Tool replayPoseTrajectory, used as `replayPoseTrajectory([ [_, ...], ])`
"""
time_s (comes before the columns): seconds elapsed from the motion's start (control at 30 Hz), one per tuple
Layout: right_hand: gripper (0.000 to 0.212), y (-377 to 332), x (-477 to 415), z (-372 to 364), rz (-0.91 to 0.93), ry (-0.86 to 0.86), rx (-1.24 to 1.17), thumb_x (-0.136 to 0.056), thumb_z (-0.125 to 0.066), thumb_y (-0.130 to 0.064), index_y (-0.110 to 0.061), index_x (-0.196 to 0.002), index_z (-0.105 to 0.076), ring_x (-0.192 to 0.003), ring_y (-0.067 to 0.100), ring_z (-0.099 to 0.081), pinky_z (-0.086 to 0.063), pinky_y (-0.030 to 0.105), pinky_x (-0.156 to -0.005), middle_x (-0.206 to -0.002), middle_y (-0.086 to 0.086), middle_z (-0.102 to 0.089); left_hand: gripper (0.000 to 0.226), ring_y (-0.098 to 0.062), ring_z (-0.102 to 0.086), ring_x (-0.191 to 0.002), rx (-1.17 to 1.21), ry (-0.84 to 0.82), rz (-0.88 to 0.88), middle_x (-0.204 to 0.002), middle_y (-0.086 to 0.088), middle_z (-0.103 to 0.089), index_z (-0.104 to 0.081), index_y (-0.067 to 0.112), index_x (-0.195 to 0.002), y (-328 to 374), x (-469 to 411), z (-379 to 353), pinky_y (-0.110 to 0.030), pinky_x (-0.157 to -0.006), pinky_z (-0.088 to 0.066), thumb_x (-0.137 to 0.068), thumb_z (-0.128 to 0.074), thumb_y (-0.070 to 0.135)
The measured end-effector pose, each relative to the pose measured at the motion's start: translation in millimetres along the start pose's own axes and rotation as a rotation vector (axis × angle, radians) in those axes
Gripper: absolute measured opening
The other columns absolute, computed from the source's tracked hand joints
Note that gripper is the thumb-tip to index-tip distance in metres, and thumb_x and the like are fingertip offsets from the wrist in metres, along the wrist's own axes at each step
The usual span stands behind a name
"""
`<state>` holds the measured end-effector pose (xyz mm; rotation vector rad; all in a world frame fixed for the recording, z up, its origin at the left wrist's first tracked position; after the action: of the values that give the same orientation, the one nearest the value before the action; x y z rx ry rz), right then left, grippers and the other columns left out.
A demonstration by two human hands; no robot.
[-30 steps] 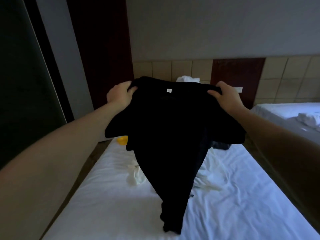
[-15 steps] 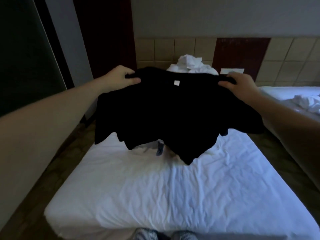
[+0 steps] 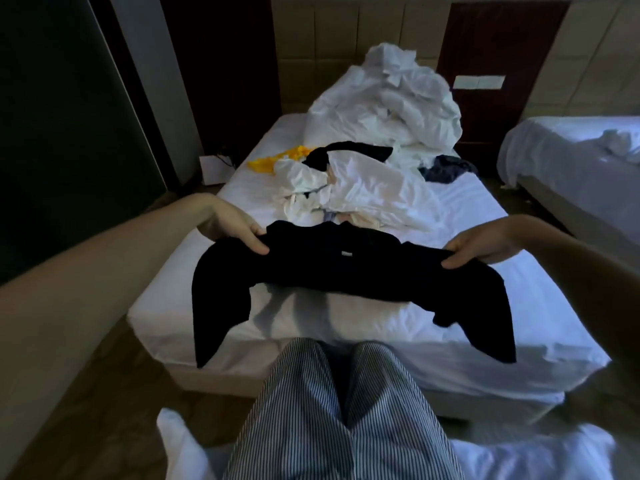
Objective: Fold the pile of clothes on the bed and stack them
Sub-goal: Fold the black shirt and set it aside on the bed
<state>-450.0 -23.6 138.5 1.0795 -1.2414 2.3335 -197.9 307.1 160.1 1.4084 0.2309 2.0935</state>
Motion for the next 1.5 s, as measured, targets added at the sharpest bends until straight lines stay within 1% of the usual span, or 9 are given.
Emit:
replayPoseTrajectory([
  [0.1, 0.088, 8, -12, -10, 0.032, -0.015, -0.021, -0.05, -0.082, -0.062, -0.006, -0.115, -0.062, -0.111, 0.023, -0.062, -0.051, 0.023, -0.087, -0.119, 0.01, -0.066, 0.057, -0.017, -0.066, -0.1, 0.052, -0.041, 0.022, -0.112, -0.004, -0.069, -0.058, 0.011, -0.123, -16, -9, -12, -0.027, -0.087, -0.052, -0.072, -0.068, 0.035],
  [0.27, 0.079, 5, -37, -2, 0.219, 0.185, -0.165, -0.053, -0.075, -0.07, -0.009, -0.103, -0.068, -0.091, 0.018, -0.068, -0.052, 0.021, -0.077, -0.097, 0.006, -0.072, 0.029, -0.016, -0.066, -0.096, 0.196, 0.156, -0.051, -0.106, -0.002, -0.069, -0.059, 0.011, -0.121, -27, -34, -1, -0.025, -0.086, -0.053, -0.094, -0.053, 0.019],
  [0.43, 0.038, 3, -85, 34, 0.18, 0.578, -0.168, -0.089, -0.059, -0.034, 0.002, -0.1, -0.065, -0.081, 0.023, -0.061, -0.046, 0.026, -0.072, -0.09, 0.016, -0.063, 0.02, -0.008, -0.067, -0.078, 0.291, 0.2, -0.089, -0.091, 0.003, -0.069, -0.062, 0.017, -0.111, -27, -73, 40, -0.017, -0.067, -0.053, -0.096, -0.049, 0.022],
  [0.7, 0.025, -5, -202, 105, 0.075, 0.885, -0.188, -0.093, -0.056, -0.019, -0.007, -0.071, -0.053, -0.056, 0.014, -0.043, -0.032, 0.023, -0.054, -0.062, 0.003, -0.046, 0.019, -0.012, -0.053, -0.066, 0.17, 0.429, -0.026, -0.076, -0.001, -0.056, -0.061, 0.015, -0.083, -18, -168, 125, -0.022, -0.056, -0.039, -0.097, -0.053, 0.025],
  [0.87, 0.022, 1, -273, 155, -0.014, 0.986, -0.111, -0.093, -0.051, -0.023, -0.011, -0.075, -0.054, -0.083, 0.026, -0.052, -0.036, 0.031, -0.072, -0.071, 0.005, -0.051, 0.024, -0.018, -0.054, -0.073, 0.055, 0.631, -0.008, -0.077, -0.004, -0.056, -0.058, 0.012, -0.074, -15, -244, 170, -0.024, -0.056, -0.036, -0.094, -0.056, 0.025],
  [1.03, 0.046, 12, -327, 162, -0.213, 0.989, 0.066, -0.094, -0.045, -0.032, -0.015, -0.137, -0.04, -0.138, 0.028, -0.02, -0.017, 0.041, -0.111, -0.147, 0.01, -0.03, 0.052, -0.032, -0.046, -0.121, -0.21, 0.672, 0.222, -0.131, -0.01, -0.049, -0.037, 0.016, -0.137, -28, -316, 175, -0.038, -0.097, -0.034, -0.092, -0.051, 0.037],
  [1.23, 0.051, 7, -366, 111, 0.058, 0.987, 0.407, -0.099, -0.037, -0.033, -0.019, -0.146, -0.027, -0.146, 0.023, -0.007, -0.006, 0.04, -0.116, -0.157, 0.005, -0.017, 0.053, -0.028, -0.028, -0.138, -0.412, 0.641, -0.069, -0.151, -0.008, -0.028, -0.026, 0.018, -0.146, -11, -369, 132, -0.043, -0.105, -0.026, -0.097, -0.041, 0.035],
  [1.4, 0.054, 32, -389, 87, -0.131, 0.464, 0.453, -0.1, -0.021, -0.048, -0.033, -0.15, -0.006, -0.146, 0.027, 0.009, 0.002, 0.042, -0.116, -0.159, 0.0, 0.004, 0.058, -0.024, 0.016, -0.146, -0.51, 0.215, 0.001, -0.158, 0.003, 0.019, 0.008, 0.039, -0.149, -31, -394, 90, -0.054, -0.114, 0.003, -0.1, -0.02, 0.05],
  [1.5, 0.046, 31, -379, 108, -0.004, 0.816, 0.362, -0.1, -0.03, -0.04, -0.024, -0.143, -0.034, -0.138, 0.025, -0.026, -0.019, 0.04, -0.109, -0.15, 0.002, -0.034, 0.059, -0.029, 0.003, -0.146, -0.429, 0.253, -0.011, -0.16, 0.0, 0.004, -0.006, 0.035, -0.151, -33, -396, 96, -0.055, -0.113, -0.003, -0.099, -0.031, 0.049],
])
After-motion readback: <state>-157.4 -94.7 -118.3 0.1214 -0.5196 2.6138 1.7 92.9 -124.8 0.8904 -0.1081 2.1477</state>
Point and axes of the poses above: each hand's wrist, its own x-axis away from the middle knuckle, its own z-axis out of the back of the hand, y = z × x, the point moved 1 cm from there along -x, towards the middle knuckle
